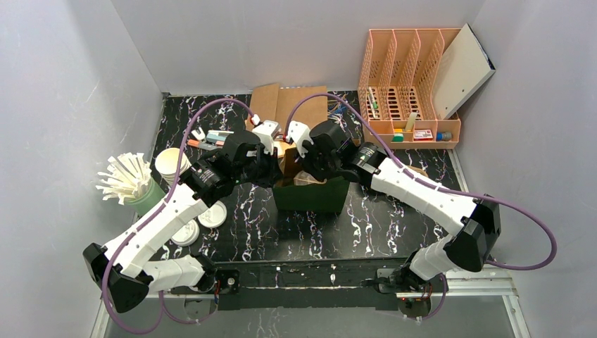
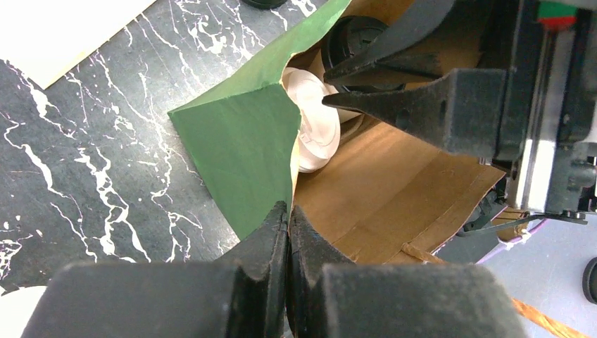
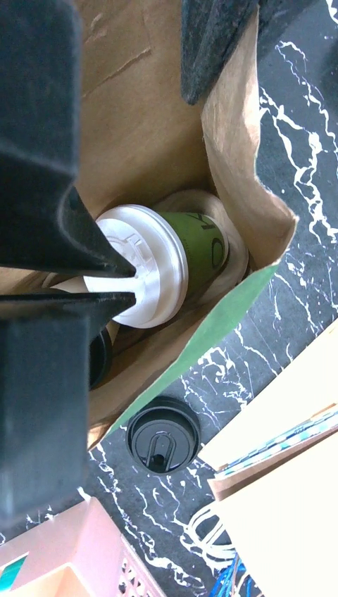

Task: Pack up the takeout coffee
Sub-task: Place the coffee cup on the cup tray.

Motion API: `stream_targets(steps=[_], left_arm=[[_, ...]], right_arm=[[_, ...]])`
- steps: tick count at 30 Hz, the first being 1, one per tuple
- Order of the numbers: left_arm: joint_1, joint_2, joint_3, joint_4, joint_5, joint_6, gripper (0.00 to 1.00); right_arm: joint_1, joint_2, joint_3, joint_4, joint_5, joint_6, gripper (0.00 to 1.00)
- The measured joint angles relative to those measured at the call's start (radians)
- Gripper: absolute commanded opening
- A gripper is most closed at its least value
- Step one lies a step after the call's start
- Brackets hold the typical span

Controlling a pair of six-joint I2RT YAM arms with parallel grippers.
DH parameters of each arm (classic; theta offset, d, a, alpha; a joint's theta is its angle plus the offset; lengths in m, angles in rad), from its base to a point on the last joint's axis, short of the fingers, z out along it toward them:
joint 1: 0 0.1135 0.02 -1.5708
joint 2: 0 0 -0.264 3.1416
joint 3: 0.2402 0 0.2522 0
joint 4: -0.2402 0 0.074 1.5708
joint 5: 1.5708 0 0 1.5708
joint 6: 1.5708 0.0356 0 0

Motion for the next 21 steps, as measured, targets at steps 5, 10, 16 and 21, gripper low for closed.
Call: stream_targets(steps=[5,10,16,21], left_arm=[[0.000,0.005,0.000,0.003,0.010,0.005,0.00],[-0.001,0.010,0.003,0.003,0.011,0.005,0.15],[-0.001,0.027,0.011,-0.010,0.002,0.005,0.32],[-0.001,0.031,0.052,-0.020,-0.045,-0.002,0.40]], right_arm=[[-0.003,0.000,-0.003,-0.003,-0.047,0.003,0.13],[-0.003,0.008,-0.003,-0.017,-0.108,0.013,0.18],[-0.005,0.011,0.003,-0.032,-0.106,0.019,0.29],[-0.005,0.021,0.082,-0.045,-0.096,0.019,0.31]])
